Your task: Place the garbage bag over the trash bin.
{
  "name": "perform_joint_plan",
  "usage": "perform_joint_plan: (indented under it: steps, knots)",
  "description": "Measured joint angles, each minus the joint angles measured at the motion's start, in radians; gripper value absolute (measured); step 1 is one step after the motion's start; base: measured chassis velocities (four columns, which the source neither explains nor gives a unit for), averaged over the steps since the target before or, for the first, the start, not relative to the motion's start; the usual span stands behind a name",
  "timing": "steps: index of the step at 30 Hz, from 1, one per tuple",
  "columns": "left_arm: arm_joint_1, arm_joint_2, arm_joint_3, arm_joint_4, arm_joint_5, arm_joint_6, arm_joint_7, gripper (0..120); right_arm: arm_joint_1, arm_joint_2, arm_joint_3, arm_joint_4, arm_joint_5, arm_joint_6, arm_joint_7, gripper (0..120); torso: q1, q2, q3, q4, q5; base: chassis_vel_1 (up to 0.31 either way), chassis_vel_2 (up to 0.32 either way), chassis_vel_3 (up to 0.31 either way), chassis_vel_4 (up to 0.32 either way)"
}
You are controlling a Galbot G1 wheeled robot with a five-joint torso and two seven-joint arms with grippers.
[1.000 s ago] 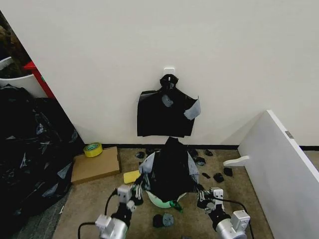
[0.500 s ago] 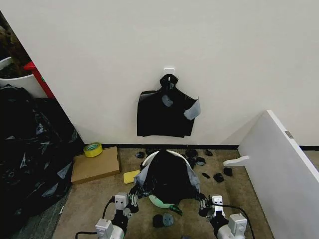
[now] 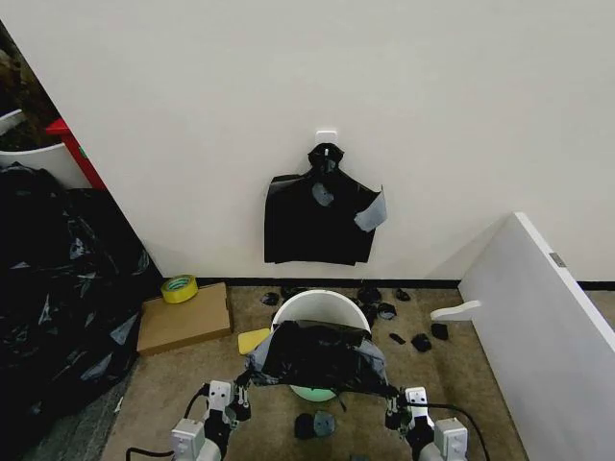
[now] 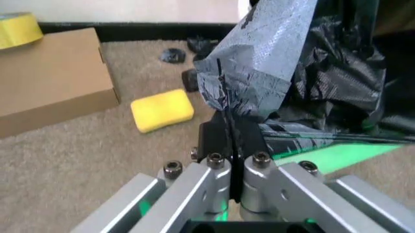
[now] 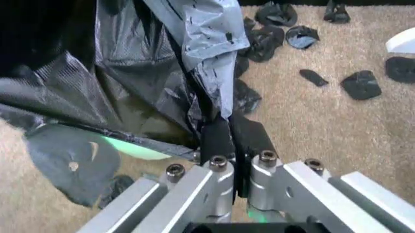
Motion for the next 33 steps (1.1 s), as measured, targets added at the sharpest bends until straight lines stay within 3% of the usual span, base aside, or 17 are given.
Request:
perform_joint_plan:
  steps: [9,14,20,26,33]
  knots:
    - [-0.071,-0.003,0.014,0.058,-0.012,0.032,-0.012,0,0.063,0.010,-0.011,-0.069,-0.005,-0.003,-0.001,0,0.000,0.000,0.000,-0.0001,0.0001,0.000,0.000,0.000,0.000]
    - [-0.148,-0.050,0.035,0.133,-0.010,0.038,-0.017,0,0.112,0.023,-0.017,-0.116,-0.005,0.000,0.004,0,0.000,0.000,0.000,0.0000,-0.0001,0.000,0.000,0.000,0.000]
    - [-0.169,-0.086,0.037,0.177,0.006,-0.015,-0.010,0,0.114,0.033,-0.016,-0.143,-0.011,0.044,-0.013,0,0.000,0.000,0.000,0.0001,0.0001,0.000,0.000,0.000,0.000]
    - [-0.130,-0.076,0.018,0.150,0.033,-0.043,0.009,0,0.065,0.032,-0.014,-0.129,-0.040,0.118,-0.060,0,0.000,0.000,0.000,-0.0001,0.0000,0.000,0.000,0.000,0.000]
    - [-0.068,-0.033,-0.008,0.098,0.073,-0.014,0.010,22,-0.009,0.014,0.000,-0.088,-0.076,0.193,-0.098,28,0.000,0.000,0.000,0.0000,0.0000,0.000,0.000,0.000,0.000]
